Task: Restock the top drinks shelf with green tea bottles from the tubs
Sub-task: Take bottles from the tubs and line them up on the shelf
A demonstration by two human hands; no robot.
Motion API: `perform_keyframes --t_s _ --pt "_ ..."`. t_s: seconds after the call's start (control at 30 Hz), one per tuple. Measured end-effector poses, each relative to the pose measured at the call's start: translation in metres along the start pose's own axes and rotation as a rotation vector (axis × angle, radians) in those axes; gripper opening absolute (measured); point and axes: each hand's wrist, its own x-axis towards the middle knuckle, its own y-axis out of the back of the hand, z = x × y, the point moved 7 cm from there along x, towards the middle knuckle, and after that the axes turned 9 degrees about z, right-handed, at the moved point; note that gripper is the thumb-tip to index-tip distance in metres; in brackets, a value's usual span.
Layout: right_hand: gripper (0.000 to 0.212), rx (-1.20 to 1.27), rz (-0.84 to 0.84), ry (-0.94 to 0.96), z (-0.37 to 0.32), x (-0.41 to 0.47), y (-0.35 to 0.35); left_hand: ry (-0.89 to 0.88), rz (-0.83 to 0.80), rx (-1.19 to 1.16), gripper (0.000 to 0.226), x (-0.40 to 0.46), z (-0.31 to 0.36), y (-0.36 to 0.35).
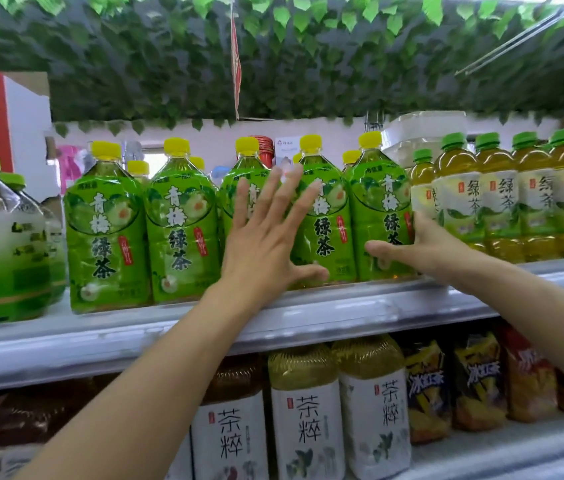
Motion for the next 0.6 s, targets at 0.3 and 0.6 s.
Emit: perform_keyframes --t_s 0.3,0.6 --pt "0.118 -0.002 0.018 0.024 -0.0005 0.0013 -0.0015 -0.026 -0.015 -0.031 0.119 0.0019 0.0091 -0.0079" --pt "0.114 -0.034 -0.023 -0.015 -0.0065 -0.0051 -0.0012 -0.015 -0.074 -0.005 0.118 0.0046 0.0112 -0.0106"
